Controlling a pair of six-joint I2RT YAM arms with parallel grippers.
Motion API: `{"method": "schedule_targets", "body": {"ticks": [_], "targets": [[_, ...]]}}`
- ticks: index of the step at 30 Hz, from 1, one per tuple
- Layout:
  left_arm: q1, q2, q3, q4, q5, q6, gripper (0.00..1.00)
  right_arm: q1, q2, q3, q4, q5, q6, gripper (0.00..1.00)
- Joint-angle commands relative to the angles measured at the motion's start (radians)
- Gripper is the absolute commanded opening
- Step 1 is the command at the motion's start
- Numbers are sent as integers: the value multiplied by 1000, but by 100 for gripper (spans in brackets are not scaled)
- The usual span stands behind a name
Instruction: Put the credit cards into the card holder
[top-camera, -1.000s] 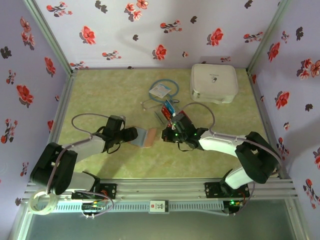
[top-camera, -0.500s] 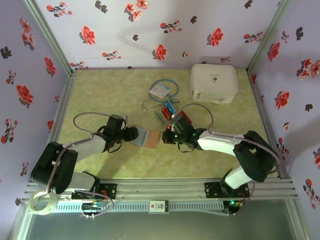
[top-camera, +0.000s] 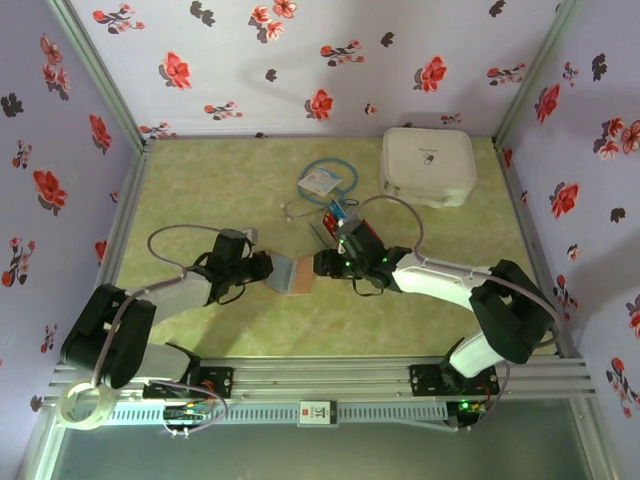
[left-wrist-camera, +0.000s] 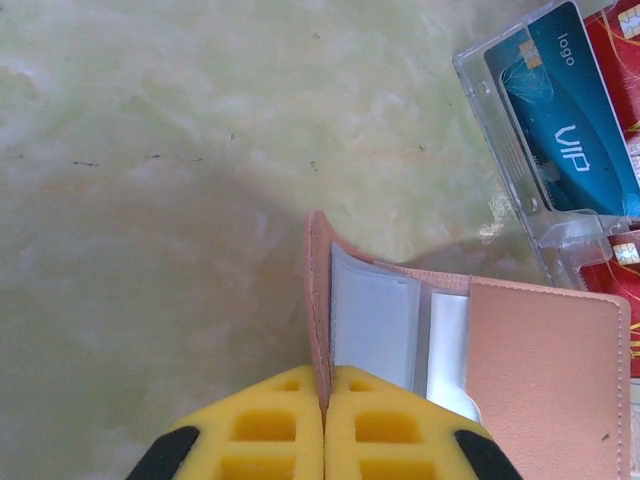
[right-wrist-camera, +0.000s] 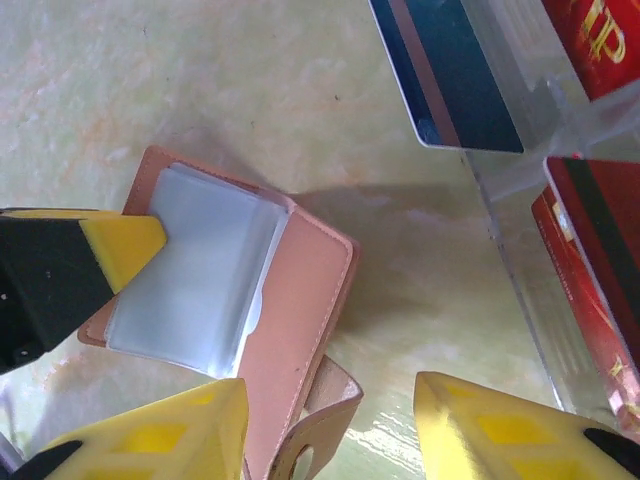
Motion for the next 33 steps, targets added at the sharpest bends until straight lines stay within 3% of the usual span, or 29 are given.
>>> {"method": "schedule_targets", "body": {"ticks": [1, 9, 23, 33], "targets": [[-5, -83, -20, -112, -80, 5, 0, -12, -4, 51, -51, 31, -34, 46], [-5, -246, -41, -264, -228, -4, 0, -1, 109, 143, -99, 39, -77, 34], [-5, -208, -36, -220, -214, 3, 0, 60, 335, 293, -215, 209, -170, 30], [-5, -190, -53, -152, -180, -6, 0, 17, 351, 279, -240, 316, -189, 27]]}}
